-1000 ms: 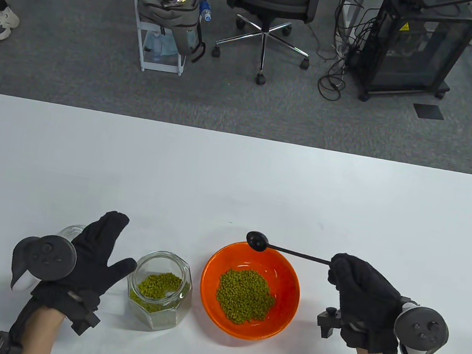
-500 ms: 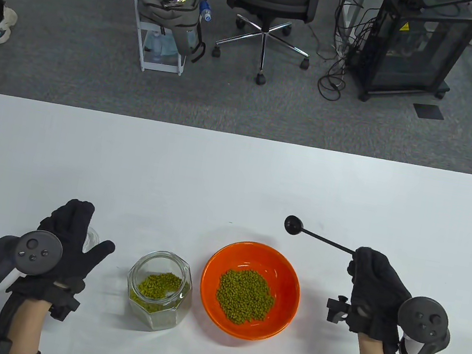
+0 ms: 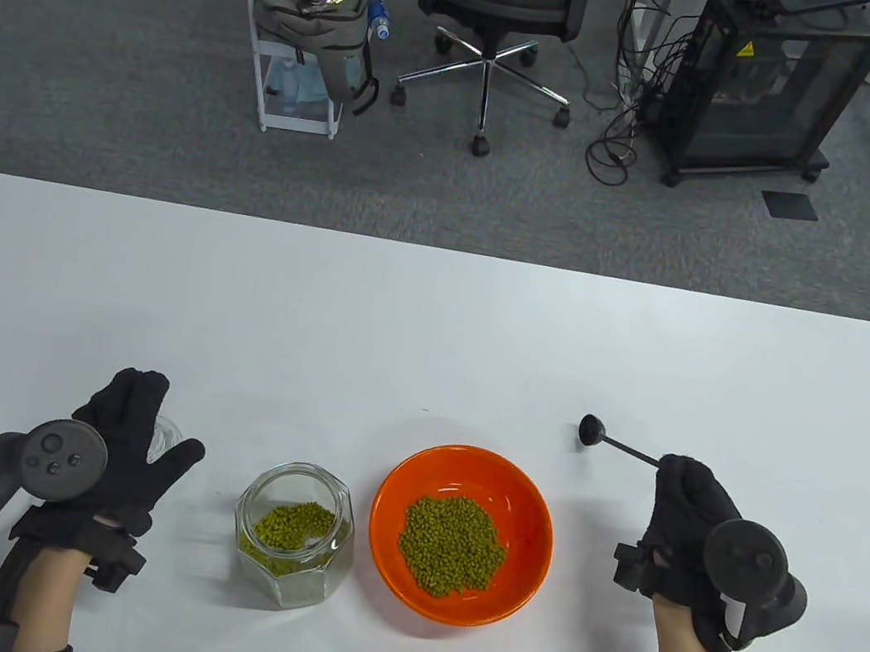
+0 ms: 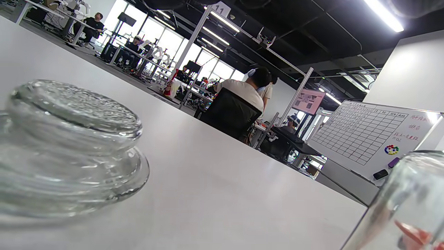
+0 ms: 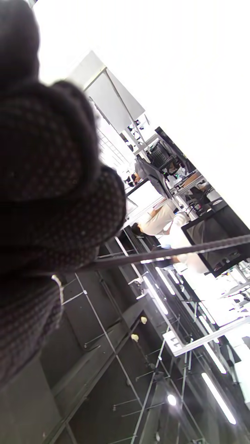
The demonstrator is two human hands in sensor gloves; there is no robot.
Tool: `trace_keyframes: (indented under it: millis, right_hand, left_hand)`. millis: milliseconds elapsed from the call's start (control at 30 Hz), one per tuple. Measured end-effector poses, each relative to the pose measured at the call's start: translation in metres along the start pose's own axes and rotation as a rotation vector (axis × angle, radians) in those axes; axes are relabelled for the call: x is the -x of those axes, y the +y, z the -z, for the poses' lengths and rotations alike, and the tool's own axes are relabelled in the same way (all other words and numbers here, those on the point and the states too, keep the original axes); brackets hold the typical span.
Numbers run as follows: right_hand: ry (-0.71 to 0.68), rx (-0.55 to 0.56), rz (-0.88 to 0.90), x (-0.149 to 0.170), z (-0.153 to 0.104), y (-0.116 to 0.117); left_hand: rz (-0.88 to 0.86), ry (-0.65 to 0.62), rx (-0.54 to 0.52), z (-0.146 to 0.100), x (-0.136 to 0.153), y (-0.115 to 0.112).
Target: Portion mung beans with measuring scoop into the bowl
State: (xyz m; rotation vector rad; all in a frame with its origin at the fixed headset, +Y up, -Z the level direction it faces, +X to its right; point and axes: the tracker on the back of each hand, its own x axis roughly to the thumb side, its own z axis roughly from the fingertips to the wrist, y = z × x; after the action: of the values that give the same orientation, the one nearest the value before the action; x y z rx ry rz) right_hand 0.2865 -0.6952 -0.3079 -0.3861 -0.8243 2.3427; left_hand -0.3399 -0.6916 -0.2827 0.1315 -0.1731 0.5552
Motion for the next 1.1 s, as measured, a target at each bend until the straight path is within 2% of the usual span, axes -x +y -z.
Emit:
trace_keyframes:
  millis: [267, 333, 433, 633, 667, 933, 1100]
  right_hand:
    - [-0.029, -0.083, -0.109, -0.006, 0.0, 0.001]
    - [-0.027, -0.146, -0.14, -0.008, 0.001, 0.002]
    - [0.021, -0.321, -0.195, -0.008, 0.001, 0.007]
    - [0.077, -0.58, -0.342, -0.004, -0.003, 0.023]
    - [0.082, -0.65, -0.376, -0.002, -0.003, 0.027]
    - [0.126, -0.829, -0.508, 0.003, -0.011, 0.046]
    - [0.157, -0.893, -0.576, 0.006, -0.015, 0.055]
  left_hand:
    - [-0.001, 0.005, 0.015, 0.0, -0.002, 0.0]
    - [0.003, 0.006, 0.02, 0.0, -0.002, -0.001]
    - [0.002, 0.01, 0.031, 0.0, -0.002, -0.002]
    - [-0.001, 0.02, 0.045, 0.0, -0.003, -0.003]
    - [-0.001, 0.021, 0.048, 0.0, -0.003, -0.003]
    - [0.003, 0.037, 0.072, 0.0, -0.003, -0.005]
    - [0.006, 0.039, 0.079, 0.001, -0.003, -0.006]
